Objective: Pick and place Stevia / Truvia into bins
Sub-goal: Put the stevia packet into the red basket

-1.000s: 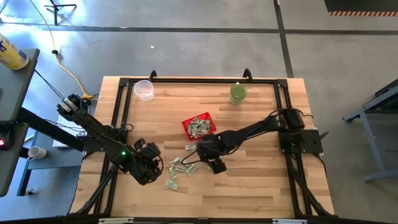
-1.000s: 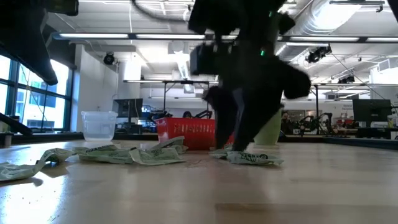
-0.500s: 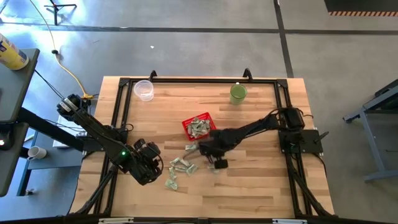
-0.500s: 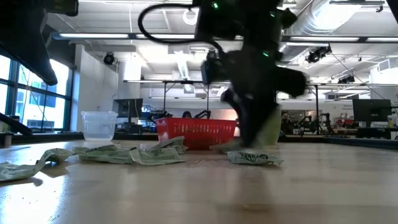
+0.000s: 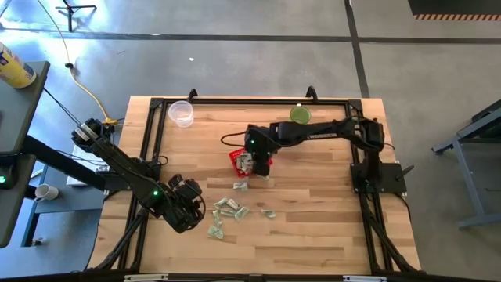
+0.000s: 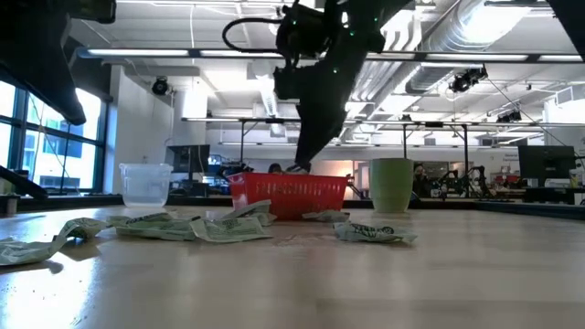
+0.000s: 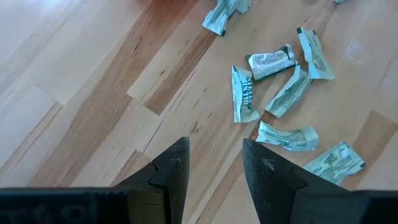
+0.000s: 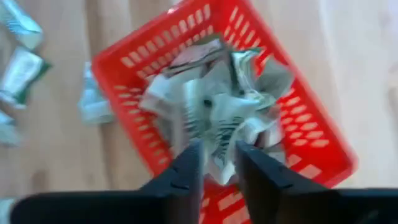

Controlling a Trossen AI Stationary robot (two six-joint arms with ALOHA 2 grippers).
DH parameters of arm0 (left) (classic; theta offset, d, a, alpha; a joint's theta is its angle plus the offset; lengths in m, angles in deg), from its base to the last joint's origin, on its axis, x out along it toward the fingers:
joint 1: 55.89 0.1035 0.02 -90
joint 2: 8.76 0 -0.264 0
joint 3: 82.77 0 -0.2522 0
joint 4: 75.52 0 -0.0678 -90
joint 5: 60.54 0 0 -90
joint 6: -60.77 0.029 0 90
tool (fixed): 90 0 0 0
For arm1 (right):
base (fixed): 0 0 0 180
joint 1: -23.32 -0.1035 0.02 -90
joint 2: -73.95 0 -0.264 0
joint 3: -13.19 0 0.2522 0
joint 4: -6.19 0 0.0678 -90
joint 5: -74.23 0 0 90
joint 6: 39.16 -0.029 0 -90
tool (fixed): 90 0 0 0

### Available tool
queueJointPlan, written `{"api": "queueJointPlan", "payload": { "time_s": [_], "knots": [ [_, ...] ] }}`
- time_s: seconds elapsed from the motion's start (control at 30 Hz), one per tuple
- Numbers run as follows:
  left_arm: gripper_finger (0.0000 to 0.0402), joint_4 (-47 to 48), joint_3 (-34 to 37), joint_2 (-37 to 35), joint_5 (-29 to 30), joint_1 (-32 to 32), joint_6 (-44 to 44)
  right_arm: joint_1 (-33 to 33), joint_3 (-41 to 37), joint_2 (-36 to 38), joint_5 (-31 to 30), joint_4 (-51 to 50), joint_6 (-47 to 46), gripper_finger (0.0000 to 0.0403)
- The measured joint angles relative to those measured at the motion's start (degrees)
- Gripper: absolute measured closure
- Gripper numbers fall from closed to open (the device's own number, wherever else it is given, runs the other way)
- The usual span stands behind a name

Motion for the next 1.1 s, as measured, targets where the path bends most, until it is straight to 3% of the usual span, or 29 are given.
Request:
{"api": "queueJointPlan", "payload": {
  "time_s": [0.2, 0.4, 0.67, 0.97, 1.1],
  "knots": [
    [0.022, -0.1, 0.1, 0.0, -0.1, 0.0, -0.8, -1.3, 0.0, 2.1, 2.7, -2.7, -3.2, 0.0216],
    [0.022, -4.4, 2.9, 0.0, -2.5, 0.0, -1.5, -11.4, 0.1, 3.9, -6.2, -7.1, -0.7, 0.0147],
    [0.022, -6.2, 4.2, 0.0, -3.0, 0.0, -2.7, -18.7, 0.0, -2.9, -6.0, -8.5, -15.4, 0.0138],
    [0.022, -4.3, 4.2, 0.0, -2.6, 0.0, -2.6, -13.2, -0.2, -5.1, -9.2, -9.3, -17.1, 0.0141],
    [0.022, -2.8, 4.2, 0.0, -1.4, 0.0, -2.5, -9.1, -3.8, -5.1, -4.0, -6.2, -17.1, 0.0141]
  ]
}}
